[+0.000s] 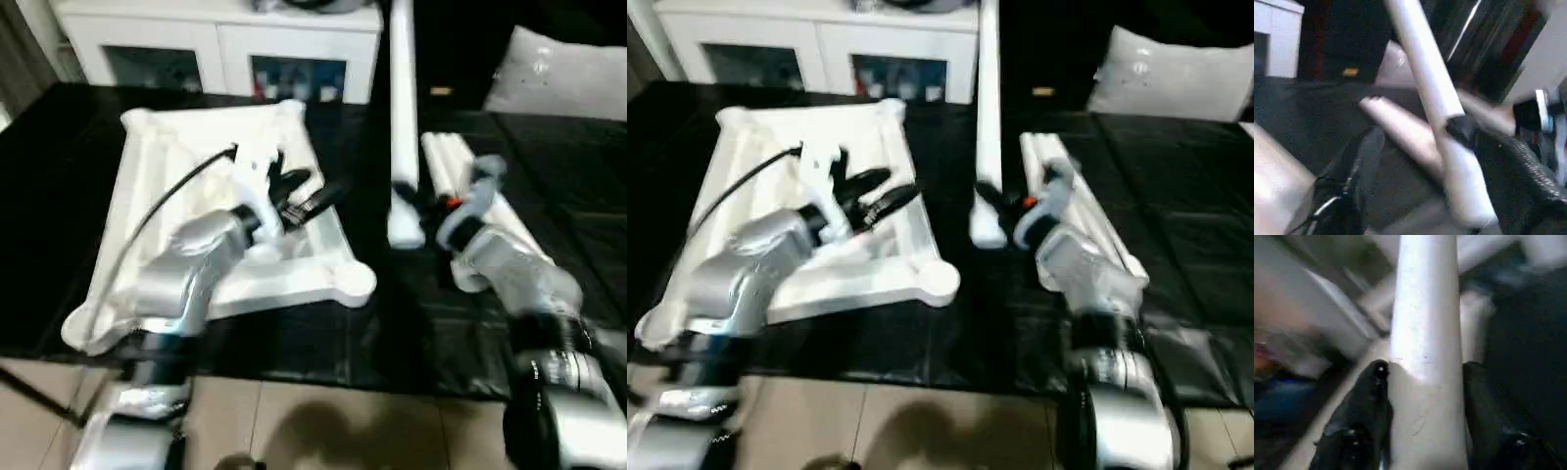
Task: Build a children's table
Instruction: Pick table leg
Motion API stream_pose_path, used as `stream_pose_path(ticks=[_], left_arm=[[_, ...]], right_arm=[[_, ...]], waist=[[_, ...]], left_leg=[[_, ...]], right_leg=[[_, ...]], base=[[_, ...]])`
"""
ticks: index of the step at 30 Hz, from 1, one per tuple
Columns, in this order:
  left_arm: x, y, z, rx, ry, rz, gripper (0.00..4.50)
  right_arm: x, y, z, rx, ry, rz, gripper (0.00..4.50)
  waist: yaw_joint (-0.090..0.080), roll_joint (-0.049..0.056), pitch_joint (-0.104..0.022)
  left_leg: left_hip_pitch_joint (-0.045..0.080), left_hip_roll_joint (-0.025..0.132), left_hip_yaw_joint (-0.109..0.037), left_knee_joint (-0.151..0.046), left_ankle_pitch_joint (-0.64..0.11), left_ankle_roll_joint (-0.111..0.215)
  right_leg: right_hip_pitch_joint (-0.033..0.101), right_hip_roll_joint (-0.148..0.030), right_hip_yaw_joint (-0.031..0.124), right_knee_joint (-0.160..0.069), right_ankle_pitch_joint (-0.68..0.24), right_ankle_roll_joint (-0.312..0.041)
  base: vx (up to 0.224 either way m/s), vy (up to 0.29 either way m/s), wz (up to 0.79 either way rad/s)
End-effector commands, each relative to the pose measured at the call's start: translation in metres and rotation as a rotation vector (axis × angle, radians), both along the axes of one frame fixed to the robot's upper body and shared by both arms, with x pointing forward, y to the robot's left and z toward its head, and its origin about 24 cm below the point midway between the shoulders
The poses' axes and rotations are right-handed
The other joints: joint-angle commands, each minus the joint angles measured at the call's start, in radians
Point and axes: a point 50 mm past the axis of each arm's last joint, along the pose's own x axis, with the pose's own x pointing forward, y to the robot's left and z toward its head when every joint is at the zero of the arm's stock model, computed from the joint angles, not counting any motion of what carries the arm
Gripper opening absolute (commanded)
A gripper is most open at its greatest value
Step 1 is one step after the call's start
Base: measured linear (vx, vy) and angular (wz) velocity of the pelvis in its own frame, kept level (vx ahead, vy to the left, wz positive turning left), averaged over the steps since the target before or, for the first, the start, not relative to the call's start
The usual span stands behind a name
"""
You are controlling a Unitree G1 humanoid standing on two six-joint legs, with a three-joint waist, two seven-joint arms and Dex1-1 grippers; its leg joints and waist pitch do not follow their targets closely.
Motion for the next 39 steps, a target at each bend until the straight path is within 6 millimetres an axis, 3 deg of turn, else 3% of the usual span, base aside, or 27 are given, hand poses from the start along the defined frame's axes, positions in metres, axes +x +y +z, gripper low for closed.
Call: stream_pose_path(ticks=[1,4,6,8,16,21,22,26,28,39], left_arm=[[0.002,0.000,0.007,-0.046,0.020,0.001,3.51],[0.006,-0.009,0.022,-0.211,0.064,-0.046,3.85],[0.005,-0.015,0.029,-0.248,0.043,-0.076,3.89],[0.002,-0.022,0.037,-0.295,0.032,-0.120,4.23],[-0.002,-0.038,0.043,-0.320,0.049,-0.188,4.50],[-0.007,-0.039,0.049,-0.388,0.036,-0.238,4.50],[-0.008,-0.038,0.051,-0.402,0.027,-0.251,4.23],[-0.015,-0.037,0.054,-0.445,-0.003,-0.332,4.10],[-0.016,-0.038,0.053,-0.447,0.001,-0.343,3.71],[-0.016,-0.040,0.050,-0.445,0.006,-0.344,2.95]], right_arm=[[-0.004,-0.006,0.016,0.065,-0.085,0.024,1.89],[-0.022,-0.001,0.022,0.133,-0.158,0.169,1.88],[-0.029,0.004,0.024,0.138,-0.178,0.223,1.88],[-0.035,0.008,0.025,0.147,-0.193,0.273,1.88],[-0.044,0.016,0.030,0.170,-0.218,0.359,1.88],[-0.048,0.018,0.030,0.171,-0.217,0.386,1.88],[-0.048,0.019,0.030,0.172,-0.218,0.391,1.88],[-0.051,0.021,0.028,0.173,-0.205,0.413,1.88],[-0.052,0.021,0.027,0.171,-0.203,0.418,1.88],[-0.053,0.021,0.024,0.159,-0.192,0.427,1.88]], waist=[[0.006,-0.009,-0.071],[0.013,-0.014,-0.067],[0.017,-0.014,-0.068],[0.017,-0.018,-0.067],[0.017,-0.018,-0.065],[0.017,-0.019,-0.065],[0.017,-0.018,-0.065],[0.017,-0.019,-0.064],[0.016,-0.018,-0.064],[0.015,-0.019,-0.066]], left_leg=[[0.010,0.042,-0.006,-0.054,-0.023,0.094],[0.010,0.041,-0.006,-0.056,-0.040,0.086],[0.009,0.041,-0.007,-0.056,-0.031,0.084],[0.006,0.041,-0.007,-0.057,-0.015,0.084],[0.006,0.041,-0.010,-0.060,-0.014,0.069],[0.006,0.040,-0.008,-0.059,-0.013,0.061],[0.006,0.040,-0.009,-0.059,-0.013,0.060],[0.006,0.040,-0.008,-0.060,-0.014,0.063],[0.005,0.041,-0.009,-0.060,-0.007,0.066],[0.005,0.040,-0.008,-0.058,0.003,0.064]], right_leg=[[0.057,-0.069,0.030,-0.062,0.176,-0.309],[0.057,-0.068,0.030,-0.070,0.114,-0.294],[0.058,-0.070,0.031,-0.069,0.108,-0.286],[0.059,-0.070,0.031,-0.070,0.115,-0.276],[0.058,-0.072,0.032,-0.075,0.081,-0.248],[0.058,-0.072,0.032,-0.074,0.092,-0.253],[0.058,-0.072,0.032,-0.074,0.097,-0.256],[0.057,-0.070,0.031,-0.073,0.098,-0.256],[0.058,-0.071,0.031,-0.074,0.100,-0.248],[0.059,-0.071,0.031,-0.073,0.118,-0.245]], base=[[0.000,0.000,0.00],[0.000,0.000,0.00],[0.000,0.000,0.00],[0.000,0.000,0.00],[0.000,0.000,0.00],[0.000,0.000,0.00],[0.000,0.000,0.00],[0.000,0.000,0.00],[0.000,0.000,0.00],[0.000,0.000,0.00]])
